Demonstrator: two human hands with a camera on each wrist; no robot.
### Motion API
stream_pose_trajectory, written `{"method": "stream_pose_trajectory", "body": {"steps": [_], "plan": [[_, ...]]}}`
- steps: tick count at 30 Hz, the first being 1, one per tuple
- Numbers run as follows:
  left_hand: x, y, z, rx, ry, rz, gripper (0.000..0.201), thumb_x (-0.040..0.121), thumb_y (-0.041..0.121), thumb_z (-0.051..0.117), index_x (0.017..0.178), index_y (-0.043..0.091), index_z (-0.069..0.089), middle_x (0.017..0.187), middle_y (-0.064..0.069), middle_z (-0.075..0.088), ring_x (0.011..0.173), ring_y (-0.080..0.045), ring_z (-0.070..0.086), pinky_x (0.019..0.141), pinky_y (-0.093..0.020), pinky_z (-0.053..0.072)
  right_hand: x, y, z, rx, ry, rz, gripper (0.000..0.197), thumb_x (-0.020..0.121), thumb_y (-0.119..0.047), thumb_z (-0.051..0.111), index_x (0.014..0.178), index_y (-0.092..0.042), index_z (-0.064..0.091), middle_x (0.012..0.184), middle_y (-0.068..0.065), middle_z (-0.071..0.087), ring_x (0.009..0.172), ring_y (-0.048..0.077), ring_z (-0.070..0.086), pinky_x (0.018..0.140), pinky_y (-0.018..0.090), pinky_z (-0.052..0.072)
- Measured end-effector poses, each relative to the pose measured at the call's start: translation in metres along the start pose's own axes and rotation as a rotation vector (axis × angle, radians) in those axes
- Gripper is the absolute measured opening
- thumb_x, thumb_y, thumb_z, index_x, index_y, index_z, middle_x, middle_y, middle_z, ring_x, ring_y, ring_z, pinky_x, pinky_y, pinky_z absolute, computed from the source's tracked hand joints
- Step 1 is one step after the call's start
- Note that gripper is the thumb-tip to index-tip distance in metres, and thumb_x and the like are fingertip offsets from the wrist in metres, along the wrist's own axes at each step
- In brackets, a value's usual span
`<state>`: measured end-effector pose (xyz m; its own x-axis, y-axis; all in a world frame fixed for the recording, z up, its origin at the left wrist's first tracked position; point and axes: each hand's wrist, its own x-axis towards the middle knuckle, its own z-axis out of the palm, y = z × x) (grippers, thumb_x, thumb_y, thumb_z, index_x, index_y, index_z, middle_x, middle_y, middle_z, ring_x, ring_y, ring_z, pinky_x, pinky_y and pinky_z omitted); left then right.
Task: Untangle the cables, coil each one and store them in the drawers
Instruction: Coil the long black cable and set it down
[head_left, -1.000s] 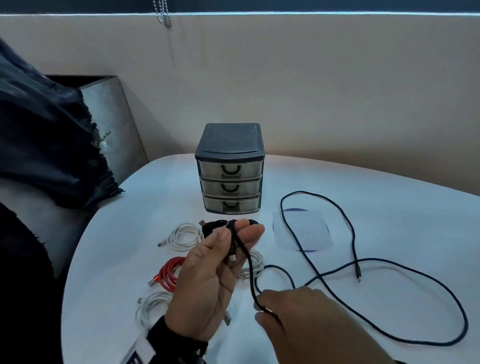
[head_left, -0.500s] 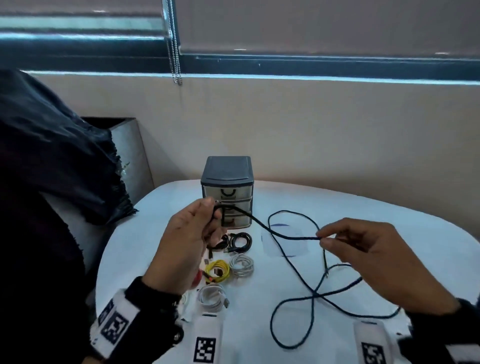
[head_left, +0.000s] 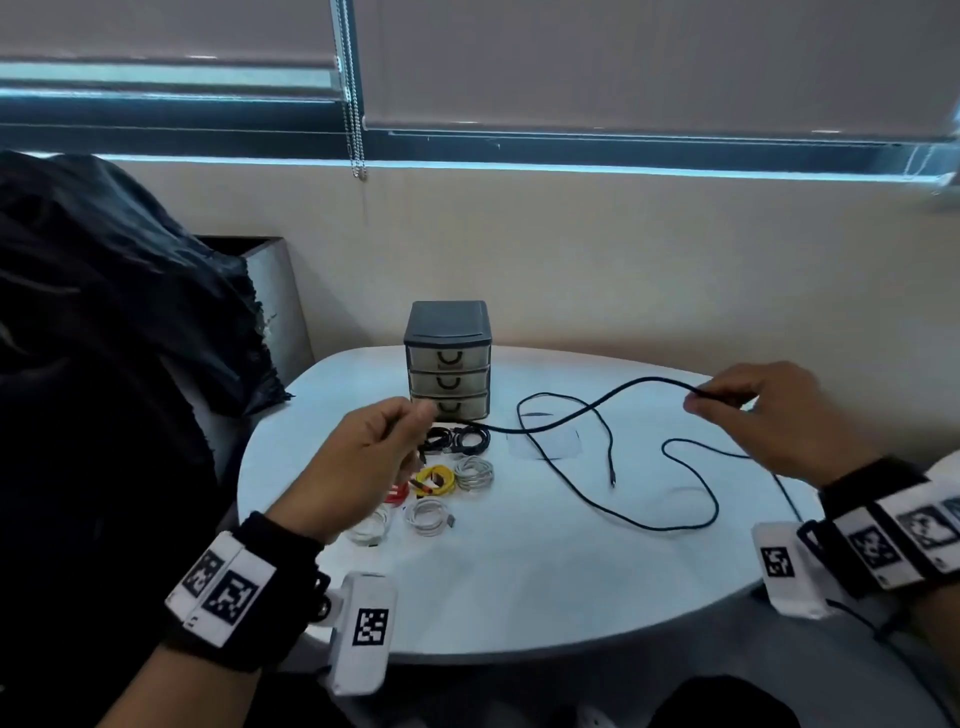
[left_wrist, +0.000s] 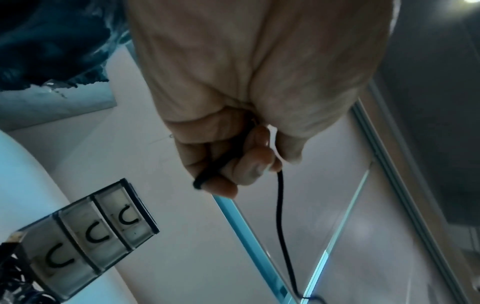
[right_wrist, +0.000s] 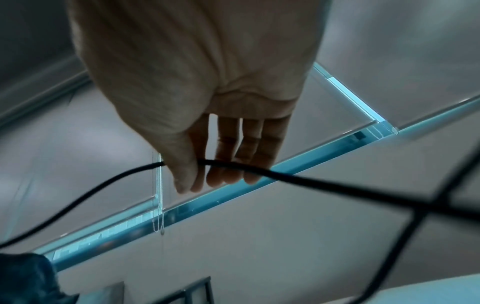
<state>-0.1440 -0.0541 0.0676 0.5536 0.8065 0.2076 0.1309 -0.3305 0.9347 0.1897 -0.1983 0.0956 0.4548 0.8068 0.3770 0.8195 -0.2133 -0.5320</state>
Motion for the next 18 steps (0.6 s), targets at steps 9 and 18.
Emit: {"method": "stream_pose_trajectory", "body": {"steps": [9,18], "plan": [[-0.019,0.011,0.022,-0.135,-0.077,-0.092,0.044,0.103,0.025,0.046,0.061,0.016,0.036,0.054,0.009,0.027,0.048,-0.011,0.027,0.062,-0.029,0.039,-0.046,-0.077,0.021,0.018,-0.144,-0.153,0.055,0.078,-0.042,0.078,0.128,-0.037,0.055,0.127,-0.020,0.058,0.120,0.002,0.051,0.105,0.022,0.034],[-0.041,0.041,0.024,-0.515,-0.209,-0.224,0.037,0.089,0.038,0.054,0.063,0.013,0.044,0.055,0.001,0.023,0.040,-0.011,0.025,0.058,-0.028,0.044,-0.082,-0.138,0.065,0.688,-0.243,-0.147,0.013,0.091,-0.011,0.068,0.092,-0.021,0.076,0.072,-0.009,0.070,0.050,0.008,0.052,0.052,0.019,0.046]]}}
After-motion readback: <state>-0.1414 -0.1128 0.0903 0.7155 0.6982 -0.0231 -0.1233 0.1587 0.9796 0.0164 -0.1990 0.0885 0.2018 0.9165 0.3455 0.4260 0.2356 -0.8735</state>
